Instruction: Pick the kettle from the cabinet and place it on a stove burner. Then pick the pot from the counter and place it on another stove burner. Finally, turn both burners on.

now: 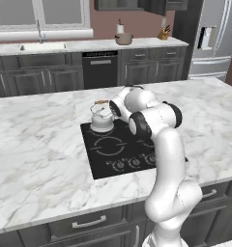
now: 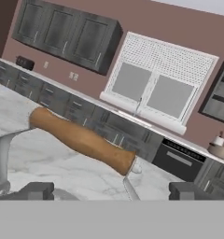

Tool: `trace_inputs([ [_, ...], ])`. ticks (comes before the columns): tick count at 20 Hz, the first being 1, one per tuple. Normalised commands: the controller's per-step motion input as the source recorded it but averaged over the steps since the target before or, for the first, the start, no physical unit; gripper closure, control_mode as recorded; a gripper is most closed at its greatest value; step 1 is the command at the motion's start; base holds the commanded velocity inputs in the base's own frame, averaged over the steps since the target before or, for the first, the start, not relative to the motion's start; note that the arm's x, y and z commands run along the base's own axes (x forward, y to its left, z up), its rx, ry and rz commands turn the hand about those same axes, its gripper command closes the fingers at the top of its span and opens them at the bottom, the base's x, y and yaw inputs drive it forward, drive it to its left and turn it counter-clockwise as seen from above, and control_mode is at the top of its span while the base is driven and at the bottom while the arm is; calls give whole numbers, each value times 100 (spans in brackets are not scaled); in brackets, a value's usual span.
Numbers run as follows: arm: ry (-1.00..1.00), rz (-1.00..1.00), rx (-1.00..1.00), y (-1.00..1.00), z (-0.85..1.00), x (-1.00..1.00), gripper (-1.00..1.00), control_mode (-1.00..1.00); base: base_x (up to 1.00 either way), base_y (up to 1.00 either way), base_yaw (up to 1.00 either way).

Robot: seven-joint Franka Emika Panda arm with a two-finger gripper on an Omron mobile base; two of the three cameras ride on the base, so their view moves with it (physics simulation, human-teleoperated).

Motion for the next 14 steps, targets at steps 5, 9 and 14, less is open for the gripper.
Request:
trace_inputs([
  [5, -5, 4, 0, 1, -1, -49, -100, -100, 0, 0, 0],
  [9, -19, 0, 0, 0, 5, -49, -100, -100, 0, 0, 0],
  [14, -26, 0, 0, 0, 15, -49, -100, -100, 0, 0, 0],
])
